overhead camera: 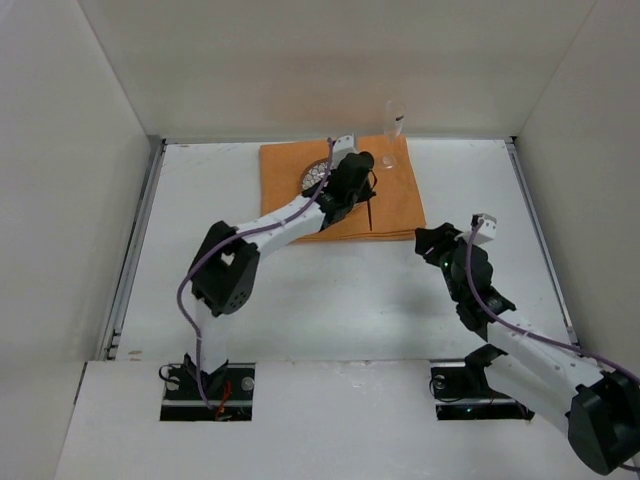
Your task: Set the dinner table for one person
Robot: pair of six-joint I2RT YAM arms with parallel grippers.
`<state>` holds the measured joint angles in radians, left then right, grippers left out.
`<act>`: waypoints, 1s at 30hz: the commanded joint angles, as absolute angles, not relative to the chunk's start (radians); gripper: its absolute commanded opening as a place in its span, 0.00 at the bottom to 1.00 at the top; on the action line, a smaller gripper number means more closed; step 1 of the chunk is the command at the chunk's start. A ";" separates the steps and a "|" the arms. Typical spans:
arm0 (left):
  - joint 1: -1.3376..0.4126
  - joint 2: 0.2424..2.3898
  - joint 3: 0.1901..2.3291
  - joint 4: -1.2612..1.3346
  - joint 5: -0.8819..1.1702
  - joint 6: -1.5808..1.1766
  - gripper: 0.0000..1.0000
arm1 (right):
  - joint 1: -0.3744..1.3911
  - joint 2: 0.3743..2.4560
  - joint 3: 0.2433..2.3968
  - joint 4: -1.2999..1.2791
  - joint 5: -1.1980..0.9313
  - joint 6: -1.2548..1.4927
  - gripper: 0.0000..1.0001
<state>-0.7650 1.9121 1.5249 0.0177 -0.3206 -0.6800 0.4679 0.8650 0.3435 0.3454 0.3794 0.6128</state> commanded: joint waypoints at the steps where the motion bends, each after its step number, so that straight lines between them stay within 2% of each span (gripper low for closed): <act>1: -0.768 2.029 1.698 0.043 -0.255 -0.669 0.00 | 0.433 0.824 0.330 0.393 0.391 0.670 0.55; 7: -0.775 2.258 1.946 0.015 -0.261 -0.722 0.00 | 0.424 0.808 0.318 0.402 0.377 0.687 0.55; 15: -0.783 2.462 2.230 -0.070 -0.245 -0.736 0.00 | 0.444 0.781 0.315 0.405 0.410 0.675 0.55; 30: -0.777 2.554 2.232 -0.046 -0.296 -0.745 0.01 | 0.444 0.776 0.316 0.402 0.403 0.675 0.55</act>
